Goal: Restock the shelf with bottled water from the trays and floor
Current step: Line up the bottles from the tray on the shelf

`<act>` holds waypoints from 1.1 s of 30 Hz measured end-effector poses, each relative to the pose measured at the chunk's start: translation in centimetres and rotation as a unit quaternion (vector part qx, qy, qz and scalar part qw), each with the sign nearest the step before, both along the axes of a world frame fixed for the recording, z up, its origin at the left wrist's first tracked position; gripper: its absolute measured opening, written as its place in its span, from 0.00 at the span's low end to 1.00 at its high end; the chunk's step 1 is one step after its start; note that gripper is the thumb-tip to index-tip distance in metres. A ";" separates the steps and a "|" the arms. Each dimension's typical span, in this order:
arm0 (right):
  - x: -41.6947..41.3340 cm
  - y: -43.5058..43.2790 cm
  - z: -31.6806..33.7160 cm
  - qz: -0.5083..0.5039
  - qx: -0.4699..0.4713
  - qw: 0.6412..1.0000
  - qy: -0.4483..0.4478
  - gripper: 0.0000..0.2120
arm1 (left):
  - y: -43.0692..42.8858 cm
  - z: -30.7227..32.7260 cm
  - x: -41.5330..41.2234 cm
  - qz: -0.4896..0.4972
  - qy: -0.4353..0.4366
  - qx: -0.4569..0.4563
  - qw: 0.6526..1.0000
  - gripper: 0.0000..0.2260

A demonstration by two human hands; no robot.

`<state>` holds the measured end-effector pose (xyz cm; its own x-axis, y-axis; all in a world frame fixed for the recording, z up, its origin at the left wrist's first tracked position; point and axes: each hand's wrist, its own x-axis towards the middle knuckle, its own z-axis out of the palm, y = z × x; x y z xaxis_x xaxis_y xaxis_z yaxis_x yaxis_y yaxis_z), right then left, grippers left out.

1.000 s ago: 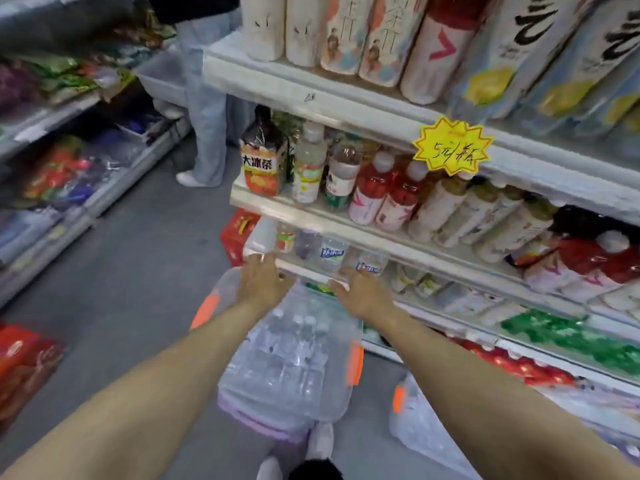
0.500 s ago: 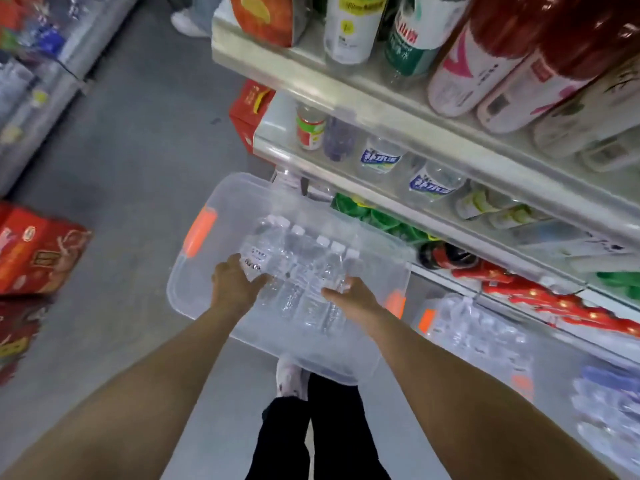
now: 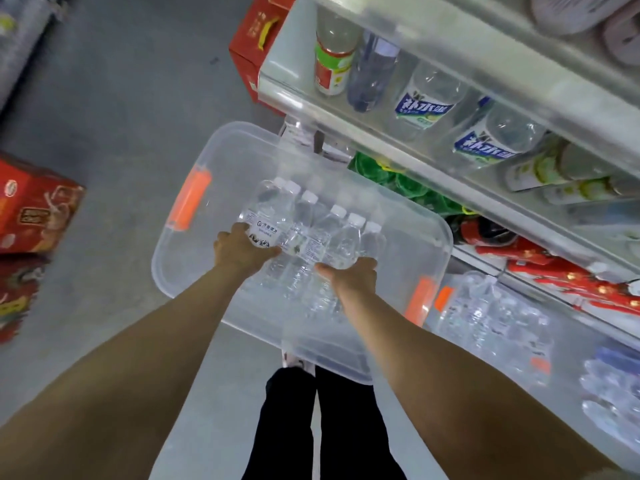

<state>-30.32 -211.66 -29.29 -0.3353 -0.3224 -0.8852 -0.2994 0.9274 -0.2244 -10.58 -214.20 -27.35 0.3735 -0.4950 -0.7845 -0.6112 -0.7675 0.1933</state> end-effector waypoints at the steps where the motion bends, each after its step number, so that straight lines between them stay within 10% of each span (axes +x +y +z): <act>1: -0.2 -0.1 0.2 -0.014 0.002 1.000 -0.005 0.51 | -0.2 -0.3 0.4 -0.005 0.004 0.014 1.000 0.47; 5: -1.8 0.5 1.5 -0.052 -0.045 0.995 -0.070 0.19 | -0.9 1.4 1.0 0.065 0.070 0.040 0.995 0.34; 7: -2.6 0.9 3.0 -0.096 -0.054 0.982 -0.157 0.18 | -0.7 3.5 0.7 0.120 0.126 0.049 0.984 0.28; 10: -3.3 1.3 5.7 -0.162 -0.051 0.944 -0.283 0.32 | 0.3 5.3 1.0 0.146 0.196 0.035 0.969 0.45; 14: -3.6 1.8 10.6 -0.247 -0.072 0.895 -0.365 0.22 | 1.7 10.3 0.2 0.157 0.260 -0.016 0.953 0.16; 19: -3.8 3.1 18.0 -0.254 -0.117 0.860 -0.428 0.12 | 3.4 17.6 -1.2 0.121 0.311 -0.116 0.936 0.14; 25: -5.6 4.6 26.0 -0.173 -0.218 0.861 -0.425 0.14 | 3.6 26.7 -3.9 0.081 0.365 -0.217 0.902 0.44; 31: -9.0 4.7 35.3 -0.118 -0.350 0.857 -0.359 0.40 | 1.8 36.8 -7.8 0.068 0.467 -0.301 0.828 0.18; 33: -10.1 4.8 40.1 -0.107 -0.420 0.838 -0.331 0.43 | 1.9 40.3 -9.1 0.046 0.496 -0.316 0.807 0.23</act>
